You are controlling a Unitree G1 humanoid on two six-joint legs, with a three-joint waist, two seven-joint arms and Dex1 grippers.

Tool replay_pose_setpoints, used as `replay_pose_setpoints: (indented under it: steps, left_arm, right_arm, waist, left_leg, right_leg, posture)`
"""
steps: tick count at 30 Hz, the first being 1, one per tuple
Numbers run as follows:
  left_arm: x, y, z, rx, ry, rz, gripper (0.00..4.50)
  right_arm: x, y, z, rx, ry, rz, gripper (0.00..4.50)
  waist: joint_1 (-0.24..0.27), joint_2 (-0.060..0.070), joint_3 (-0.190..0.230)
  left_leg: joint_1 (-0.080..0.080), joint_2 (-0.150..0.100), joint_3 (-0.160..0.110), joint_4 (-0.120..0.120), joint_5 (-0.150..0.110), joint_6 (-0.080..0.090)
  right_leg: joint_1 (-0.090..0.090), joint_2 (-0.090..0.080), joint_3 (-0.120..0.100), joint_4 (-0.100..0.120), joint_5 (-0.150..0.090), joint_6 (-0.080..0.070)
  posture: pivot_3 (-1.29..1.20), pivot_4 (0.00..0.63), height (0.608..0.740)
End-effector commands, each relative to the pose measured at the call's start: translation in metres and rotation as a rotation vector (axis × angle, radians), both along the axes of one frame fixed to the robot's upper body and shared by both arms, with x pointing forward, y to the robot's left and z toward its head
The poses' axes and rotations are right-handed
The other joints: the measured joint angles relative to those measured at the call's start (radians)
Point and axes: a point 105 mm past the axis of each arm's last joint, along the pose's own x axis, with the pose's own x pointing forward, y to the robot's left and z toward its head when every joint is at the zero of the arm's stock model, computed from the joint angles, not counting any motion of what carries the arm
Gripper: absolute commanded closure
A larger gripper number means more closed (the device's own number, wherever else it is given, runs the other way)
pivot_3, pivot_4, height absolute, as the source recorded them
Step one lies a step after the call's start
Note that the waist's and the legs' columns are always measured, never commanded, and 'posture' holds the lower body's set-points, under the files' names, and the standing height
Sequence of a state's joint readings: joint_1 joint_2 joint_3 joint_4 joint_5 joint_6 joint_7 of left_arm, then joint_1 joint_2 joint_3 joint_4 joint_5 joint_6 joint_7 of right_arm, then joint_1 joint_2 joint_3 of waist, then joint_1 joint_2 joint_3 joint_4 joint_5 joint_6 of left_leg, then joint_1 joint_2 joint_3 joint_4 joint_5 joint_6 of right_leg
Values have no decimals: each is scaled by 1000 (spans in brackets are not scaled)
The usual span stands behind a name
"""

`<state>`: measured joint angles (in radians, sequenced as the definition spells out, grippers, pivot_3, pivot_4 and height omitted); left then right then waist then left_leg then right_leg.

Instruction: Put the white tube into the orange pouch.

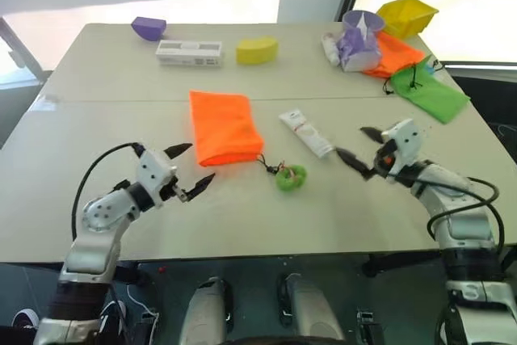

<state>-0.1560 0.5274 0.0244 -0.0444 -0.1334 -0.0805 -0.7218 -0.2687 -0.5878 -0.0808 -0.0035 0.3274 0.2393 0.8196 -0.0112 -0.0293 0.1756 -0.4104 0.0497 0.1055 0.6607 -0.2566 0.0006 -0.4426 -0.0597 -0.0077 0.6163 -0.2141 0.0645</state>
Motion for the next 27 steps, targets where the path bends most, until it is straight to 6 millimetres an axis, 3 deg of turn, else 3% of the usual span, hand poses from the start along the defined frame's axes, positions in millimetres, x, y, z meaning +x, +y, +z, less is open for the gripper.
replay_pose_setpoints:
  steps: [1, 6, 15, 19, 25, 27]
  left_arm:
    - [11, -9, -1, 57, -81, 18, 0]
    - [26, -16, -7, 76, -99, 73, 0]
    - [35, -5, 0, 87, -134, 145, 0]
    - [35, 3, -4, 95, -113, 169, 1180]
    - [31, 1, -5, 85, -104, 161, 4335]
    - [30, 1, -6, 87, -103, 158, 4428]
  right_arm:
    - [-20, 31, 1, 9, 30, 146, 56]
    - [-28, 58, -11, 33, 44, 164, 56]
    - [-26, 59, -11, 31, 33, 137, 56]
    - [-22, 56, -12, 16, 19, 118, 0]
    - [-17, 60, -8, 15, -12, 112, 0]
    - [-15, 64, -6, 26, -23, 113, 0]
  waist:
    - [-2, 0, 0]
    - [-1, 0, 0]
    - [0, 0, 0]
    - [-1, 0, 0]
    - [-2, 0, 0]
    - [-2, 0, 0]
  left_leg:
    - [0, 0, 0, 0, 0, 0]
    - [0, 0, 0, 1, 0, 0]
    - [0, 0, 0, 1, 0, 0]
    - [0, 0, 0, 1, 0, 0]
    - [0, 0, 0, 1, 0, 0]
    - [0, 0, 0, 1, 0, 0]
  right_leg:
    - [0, 0, 0, 0, 0, 0]
    - [0, -1, 0, 0, 0, 0]
    - [0, -1, 0, 0, 0, 0]
    - [0, -1, 0, 0, 0, 0]
    - [0, -1, 0, 0, 0, 0]
    - [0, -1, 0, 1, 0, 0]
  posture:
    - [0, 150, 740]
    - [0, 150, 740]
    - [0, 150, 740]
    - [0, 150, 740]
    - [0, 150, 740]
    - [0, 150, 740]
